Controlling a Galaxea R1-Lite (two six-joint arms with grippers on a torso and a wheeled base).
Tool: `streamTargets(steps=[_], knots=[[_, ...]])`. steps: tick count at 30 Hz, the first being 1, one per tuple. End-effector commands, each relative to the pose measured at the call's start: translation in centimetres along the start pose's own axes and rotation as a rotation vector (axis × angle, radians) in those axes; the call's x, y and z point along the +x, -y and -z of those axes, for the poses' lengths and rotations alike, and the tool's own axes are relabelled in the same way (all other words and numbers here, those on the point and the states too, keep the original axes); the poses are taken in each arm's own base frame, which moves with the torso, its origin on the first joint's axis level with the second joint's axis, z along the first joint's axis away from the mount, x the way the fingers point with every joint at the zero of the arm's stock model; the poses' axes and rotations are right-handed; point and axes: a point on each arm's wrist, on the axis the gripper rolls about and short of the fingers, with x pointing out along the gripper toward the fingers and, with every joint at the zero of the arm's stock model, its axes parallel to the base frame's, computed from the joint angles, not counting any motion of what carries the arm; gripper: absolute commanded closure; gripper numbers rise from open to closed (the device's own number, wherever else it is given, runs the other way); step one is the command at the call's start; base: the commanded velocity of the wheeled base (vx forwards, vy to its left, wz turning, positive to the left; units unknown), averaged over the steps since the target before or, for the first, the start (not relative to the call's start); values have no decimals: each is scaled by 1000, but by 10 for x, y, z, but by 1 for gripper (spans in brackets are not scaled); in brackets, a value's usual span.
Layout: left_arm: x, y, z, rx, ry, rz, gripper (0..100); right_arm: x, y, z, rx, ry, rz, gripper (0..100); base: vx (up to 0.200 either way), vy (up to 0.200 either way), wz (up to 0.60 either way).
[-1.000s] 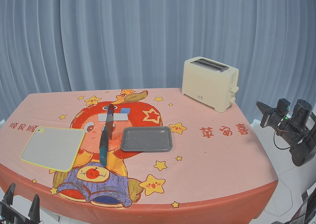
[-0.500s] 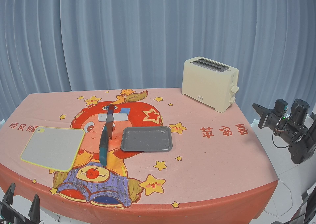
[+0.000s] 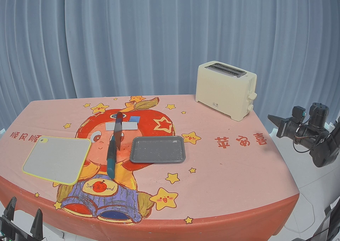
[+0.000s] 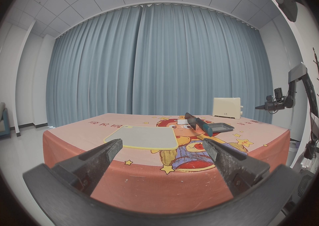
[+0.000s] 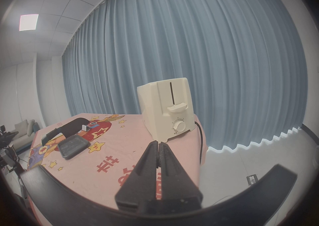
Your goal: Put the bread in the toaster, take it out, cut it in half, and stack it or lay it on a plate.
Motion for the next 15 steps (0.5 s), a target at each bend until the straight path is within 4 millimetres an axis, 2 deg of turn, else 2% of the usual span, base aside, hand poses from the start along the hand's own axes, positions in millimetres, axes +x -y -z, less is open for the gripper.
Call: streamTargets(steps=[1, 5, 15], knots=[[0, 0, 5, -1, -2, -1, 0, 20, -3, 8, 0, -22, 23, 100, 0, 0, 0], [0, 0, 5, -1, -2, -1, 0, 31, -1, 10, -2, -17, 80, 100, 0, 0, 0], [0, 0, 5, 1, -1, -1, 0, 37, -2, 12, 1, -47, 77, 100, 0, 0, 0]])
